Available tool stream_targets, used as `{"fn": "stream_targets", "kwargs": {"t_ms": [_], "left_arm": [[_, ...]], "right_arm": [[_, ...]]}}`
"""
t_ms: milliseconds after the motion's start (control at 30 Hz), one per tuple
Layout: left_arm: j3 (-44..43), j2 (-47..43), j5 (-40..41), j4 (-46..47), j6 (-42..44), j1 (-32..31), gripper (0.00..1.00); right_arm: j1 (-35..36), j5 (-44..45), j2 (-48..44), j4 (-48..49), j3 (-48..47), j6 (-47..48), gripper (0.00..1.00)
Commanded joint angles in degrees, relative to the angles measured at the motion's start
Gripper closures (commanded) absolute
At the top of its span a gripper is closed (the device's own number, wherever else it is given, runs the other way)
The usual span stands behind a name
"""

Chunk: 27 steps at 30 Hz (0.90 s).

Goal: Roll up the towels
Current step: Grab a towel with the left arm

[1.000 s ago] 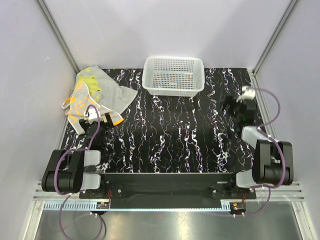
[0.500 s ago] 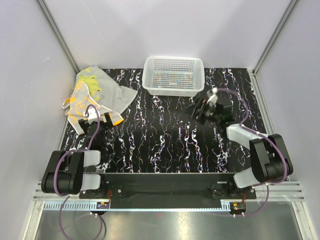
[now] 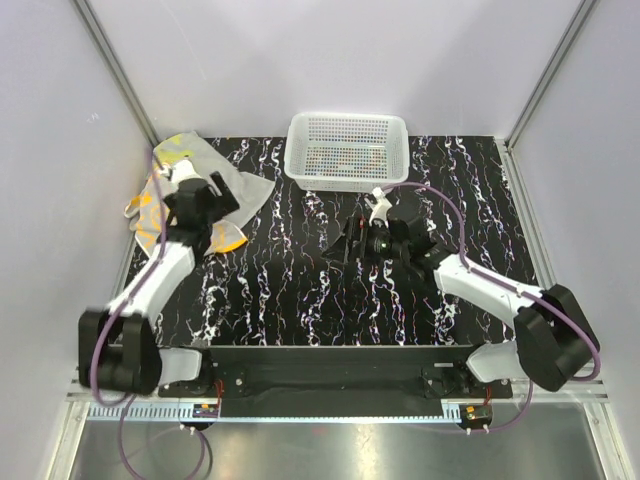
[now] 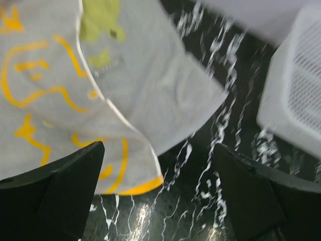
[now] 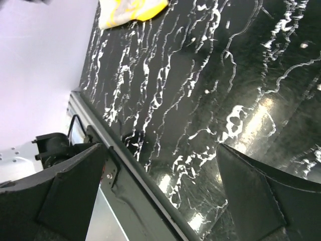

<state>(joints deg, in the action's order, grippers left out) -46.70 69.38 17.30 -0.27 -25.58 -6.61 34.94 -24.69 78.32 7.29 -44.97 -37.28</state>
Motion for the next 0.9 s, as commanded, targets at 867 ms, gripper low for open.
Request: {"fn": "stream_targets", "kwargs": {"t_ms": [867], "left_arm": [[-21.50,36.43,8.98,-31.28,-4.04,-10.26,0.18]], "right_arm": [[0.48,5.00,-12.67,-11.77,9.29,5.90,0.00]]}}
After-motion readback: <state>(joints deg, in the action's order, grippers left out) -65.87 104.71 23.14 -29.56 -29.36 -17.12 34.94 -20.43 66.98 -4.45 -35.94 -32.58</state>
